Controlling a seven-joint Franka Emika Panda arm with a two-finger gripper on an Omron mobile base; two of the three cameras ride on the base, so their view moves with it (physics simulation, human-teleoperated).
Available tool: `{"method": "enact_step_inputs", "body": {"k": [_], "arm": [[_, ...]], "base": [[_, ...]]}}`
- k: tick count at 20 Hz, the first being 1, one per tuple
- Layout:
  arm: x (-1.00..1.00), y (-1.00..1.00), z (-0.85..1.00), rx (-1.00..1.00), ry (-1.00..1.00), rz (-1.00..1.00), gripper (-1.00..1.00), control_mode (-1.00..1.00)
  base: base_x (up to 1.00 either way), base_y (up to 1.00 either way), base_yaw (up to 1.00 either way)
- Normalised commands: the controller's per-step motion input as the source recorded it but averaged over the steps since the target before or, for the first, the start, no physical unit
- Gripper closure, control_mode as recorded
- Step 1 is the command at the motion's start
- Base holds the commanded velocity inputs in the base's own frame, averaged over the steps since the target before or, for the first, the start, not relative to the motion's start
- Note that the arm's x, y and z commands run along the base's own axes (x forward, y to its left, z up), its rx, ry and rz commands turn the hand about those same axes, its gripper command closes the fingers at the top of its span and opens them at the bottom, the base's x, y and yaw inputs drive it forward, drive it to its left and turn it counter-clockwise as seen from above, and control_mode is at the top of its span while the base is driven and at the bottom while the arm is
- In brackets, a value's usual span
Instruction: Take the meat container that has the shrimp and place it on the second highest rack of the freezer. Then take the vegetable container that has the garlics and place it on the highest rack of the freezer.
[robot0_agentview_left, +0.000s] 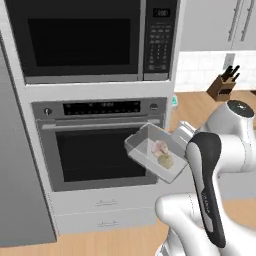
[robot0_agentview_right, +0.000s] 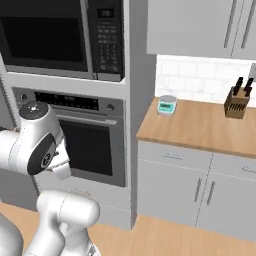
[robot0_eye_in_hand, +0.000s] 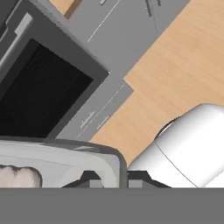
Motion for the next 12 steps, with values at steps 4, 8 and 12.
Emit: {"method": "enact_step_inputs", "body": {"k": [4,8,12], "arm": [[0.00,0.00,0.00,0.00,0.00,0.00,1.00,1.00],[0.00,0.00,0.00,0.00,0.00,0.00,1.00,1.00],[0.00,0.00,0.00,0.00,0.00,0.00,1.00,1.00]], "base": [[0.26,1.00,0.17],[0.28,1.00,0.17],[0.26,1.00,0.17]]}}
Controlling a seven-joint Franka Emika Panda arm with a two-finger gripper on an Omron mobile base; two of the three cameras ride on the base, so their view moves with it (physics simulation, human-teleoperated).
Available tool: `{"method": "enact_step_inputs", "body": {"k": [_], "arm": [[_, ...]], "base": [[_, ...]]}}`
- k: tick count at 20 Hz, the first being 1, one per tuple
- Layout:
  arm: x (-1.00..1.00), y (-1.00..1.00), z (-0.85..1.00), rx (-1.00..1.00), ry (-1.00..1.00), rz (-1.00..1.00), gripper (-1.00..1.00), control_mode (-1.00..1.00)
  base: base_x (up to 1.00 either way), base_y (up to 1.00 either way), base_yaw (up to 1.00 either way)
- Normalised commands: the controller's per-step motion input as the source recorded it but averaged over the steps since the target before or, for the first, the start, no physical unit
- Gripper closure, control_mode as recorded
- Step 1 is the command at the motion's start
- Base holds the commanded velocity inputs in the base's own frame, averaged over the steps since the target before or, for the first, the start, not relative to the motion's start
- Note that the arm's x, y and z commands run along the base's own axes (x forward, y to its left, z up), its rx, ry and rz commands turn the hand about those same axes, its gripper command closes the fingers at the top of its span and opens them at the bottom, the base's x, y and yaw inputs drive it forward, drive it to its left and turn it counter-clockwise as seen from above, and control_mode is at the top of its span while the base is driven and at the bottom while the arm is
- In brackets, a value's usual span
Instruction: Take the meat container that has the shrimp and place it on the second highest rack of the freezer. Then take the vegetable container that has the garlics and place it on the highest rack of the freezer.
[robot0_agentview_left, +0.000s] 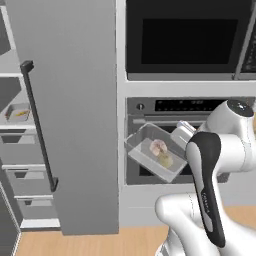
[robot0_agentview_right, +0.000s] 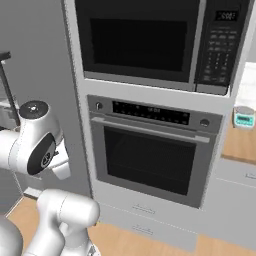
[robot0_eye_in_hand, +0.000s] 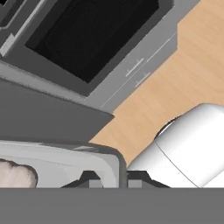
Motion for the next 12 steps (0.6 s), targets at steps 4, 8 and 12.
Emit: {"method": "enact_step_inputs", "body": {"k": [4,8,12], "arm": [[0.00,0.00,0.00,0.00,0.00,0.00,1.00,1.00],[0.00,0.00,0.00,0.00,0.00,0.00,1.00,1.00],[0.00,0.00,0.00,0.00,0.00,0.00,1.00,1.00]], "base": [[0.42,1.00,0.20],[0.48,0.99,0.22],[0.60,0.79,0.18]]}}
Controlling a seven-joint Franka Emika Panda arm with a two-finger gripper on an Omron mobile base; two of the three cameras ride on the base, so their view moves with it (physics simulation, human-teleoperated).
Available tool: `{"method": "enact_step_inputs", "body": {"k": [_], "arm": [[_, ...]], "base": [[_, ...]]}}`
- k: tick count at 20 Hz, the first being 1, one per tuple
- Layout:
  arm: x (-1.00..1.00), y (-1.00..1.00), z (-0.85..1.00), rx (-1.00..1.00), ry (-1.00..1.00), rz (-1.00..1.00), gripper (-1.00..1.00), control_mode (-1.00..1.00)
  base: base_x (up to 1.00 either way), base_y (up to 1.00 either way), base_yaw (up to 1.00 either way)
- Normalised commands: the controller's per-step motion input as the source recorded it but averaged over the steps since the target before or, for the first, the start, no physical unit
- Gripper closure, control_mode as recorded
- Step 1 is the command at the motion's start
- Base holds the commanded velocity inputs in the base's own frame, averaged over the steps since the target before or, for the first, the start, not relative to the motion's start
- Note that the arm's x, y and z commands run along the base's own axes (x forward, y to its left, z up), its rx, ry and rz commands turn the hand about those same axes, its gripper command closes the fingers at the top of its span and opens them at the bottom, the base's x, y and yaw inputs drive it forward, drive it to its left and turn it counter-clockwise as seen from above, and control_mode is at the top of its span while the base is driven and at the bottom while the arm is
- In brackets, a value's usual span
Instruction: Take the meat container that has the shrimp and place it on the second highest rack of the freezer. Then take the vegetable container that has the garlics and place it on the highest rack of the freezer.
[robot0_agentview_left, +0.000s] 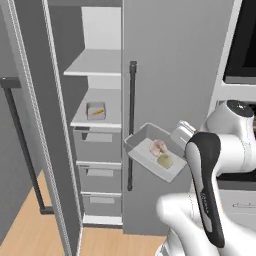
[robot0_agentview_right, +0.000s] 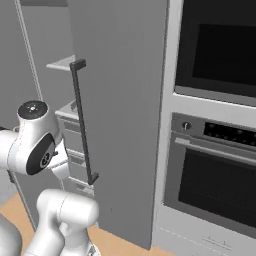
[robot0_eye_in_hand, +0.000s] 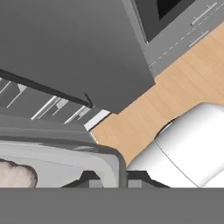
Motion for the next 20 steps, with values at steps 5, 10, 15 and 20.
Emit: {"method": "enact_step_inputs", "body": {"k": [5,10,15,20], "arm": [[0.00,0.00,0.00,0.00,0.00,0.00,1.00,1.00],[0.00,0.00,0.00,0.00,0.00,0.00,1.00,1.00],[0.00,0.00,0.00,0.00,0.00,0.00,1.00,1.00],[0.00,0.00,0.00,0.00,0.00,0.00,1.00,1.00]], "base": [[0.78,0.50,0.06],[0.66,0.43,0.00],[0.17,0.13,0.00],[0.42,0.02,0.00]]}}
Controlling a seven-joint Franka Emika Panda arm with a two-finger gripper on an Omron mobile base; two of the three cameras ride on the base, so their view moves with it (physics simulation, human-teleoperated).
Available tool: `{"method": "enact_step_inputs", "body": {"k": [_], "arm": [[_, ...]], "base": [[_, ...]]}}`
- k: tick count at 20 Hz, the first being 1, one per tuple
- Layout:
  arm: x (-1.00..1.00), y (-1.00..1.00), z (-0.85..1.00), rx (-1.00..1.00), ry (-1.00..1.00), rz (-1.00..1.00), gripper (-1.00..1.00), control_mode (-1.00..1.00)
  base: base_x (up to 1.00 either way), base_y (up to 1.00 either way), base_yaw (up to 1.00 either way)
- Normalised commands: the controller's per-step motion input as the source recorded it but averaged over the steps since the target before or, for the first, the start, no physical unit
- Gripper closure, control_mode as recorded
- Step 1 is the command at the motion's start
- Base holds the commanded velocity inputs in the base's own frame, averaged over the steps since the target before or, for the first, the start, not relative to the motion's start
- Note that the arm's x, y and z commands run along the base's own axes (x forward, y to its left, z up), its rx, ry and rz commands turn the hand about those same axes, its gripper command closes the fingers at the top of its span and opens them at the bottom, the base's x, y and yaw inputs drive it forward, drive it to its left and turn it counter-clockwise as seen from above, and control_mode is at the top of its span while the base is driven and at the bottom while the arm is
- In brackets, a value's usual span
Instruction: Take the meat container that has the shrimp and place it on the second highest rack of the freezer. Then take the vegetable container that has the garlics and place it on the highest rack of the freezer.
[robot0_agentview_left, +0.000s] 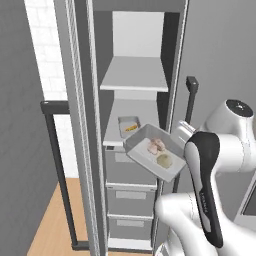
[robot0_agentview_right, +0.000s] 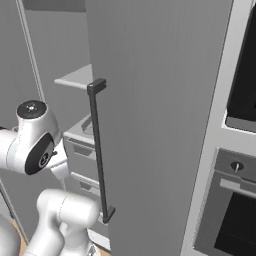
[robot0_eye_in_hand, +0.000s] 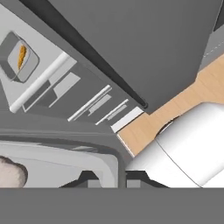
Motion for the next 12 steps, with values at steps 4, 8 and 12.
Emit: {"method": "enact_step_inputs", "body": {"k": [4,8,12], "arm": [[0.29,0.18,0.27,0.00,-0.02,-0.02,1.00,-1.00],[0.22,0.47,0.57,0.00,-0.11,-0.06,1.00,-1.00],[0.82,0.37,0.76,0.00,-0.09,-0.20,1.00,-1.00]], "base": [[0.13,0.06,0.00],[0.00,0.00,0.00],[0.00,0.00,0.00]]}}
